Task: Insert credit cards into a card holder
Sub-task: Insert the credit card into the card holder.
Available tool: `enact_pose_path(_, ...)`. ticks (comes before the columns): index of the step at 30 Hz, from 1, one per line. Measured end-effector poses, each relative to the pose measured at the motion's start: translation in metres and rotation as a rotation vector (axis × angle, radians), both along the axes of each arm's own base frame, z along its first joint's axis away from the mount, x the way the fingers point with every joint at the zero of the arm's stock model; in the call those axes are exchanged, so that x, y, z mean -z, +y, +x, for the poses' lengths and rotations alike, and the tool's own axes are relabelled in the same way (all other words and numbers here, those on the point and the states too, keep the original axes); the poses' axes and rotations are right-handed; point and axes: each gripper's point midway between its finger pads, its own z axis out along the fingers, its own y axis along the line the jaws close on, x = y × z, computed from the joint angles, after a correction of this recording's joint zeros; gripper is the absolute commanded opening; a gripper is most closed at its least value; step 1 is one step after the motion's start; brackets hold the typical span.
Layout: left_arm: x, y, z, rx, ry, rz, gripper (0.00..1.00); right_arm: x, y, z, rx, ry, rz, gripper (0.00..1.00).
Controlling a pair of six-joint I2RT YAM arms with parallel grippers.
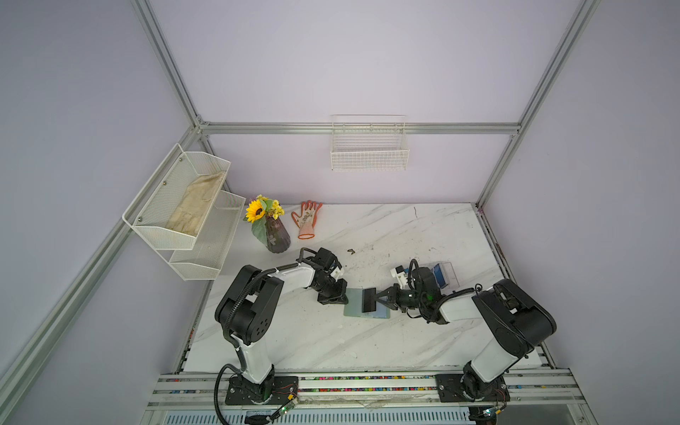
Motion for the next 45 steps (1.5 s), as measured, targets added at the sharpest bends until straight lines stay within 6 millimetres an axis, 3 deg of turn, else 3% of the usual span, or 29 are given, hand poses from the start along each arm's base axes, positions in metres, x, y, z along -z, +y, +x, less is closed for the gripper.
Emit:
enact_pose_path(15,0.000,0.000,0.000,0.000,0.000,0.000,0.00,0.011,0.007,-0.001,-0.003,0.020,-0.005,0.00)
enact_pose_path(32,0.000,0.001,0.000,-0.001,0.001,0.002,0.00,0.003,0.016,0.004,-0.002,-0.008,0.003,0.00)
enact_pose_path(45,0.000,0.001,0.000,-0.001,0.001,0.001,0.00,0.005,0.014,0.007,-0.012,-0.010,-0.138,0.00)
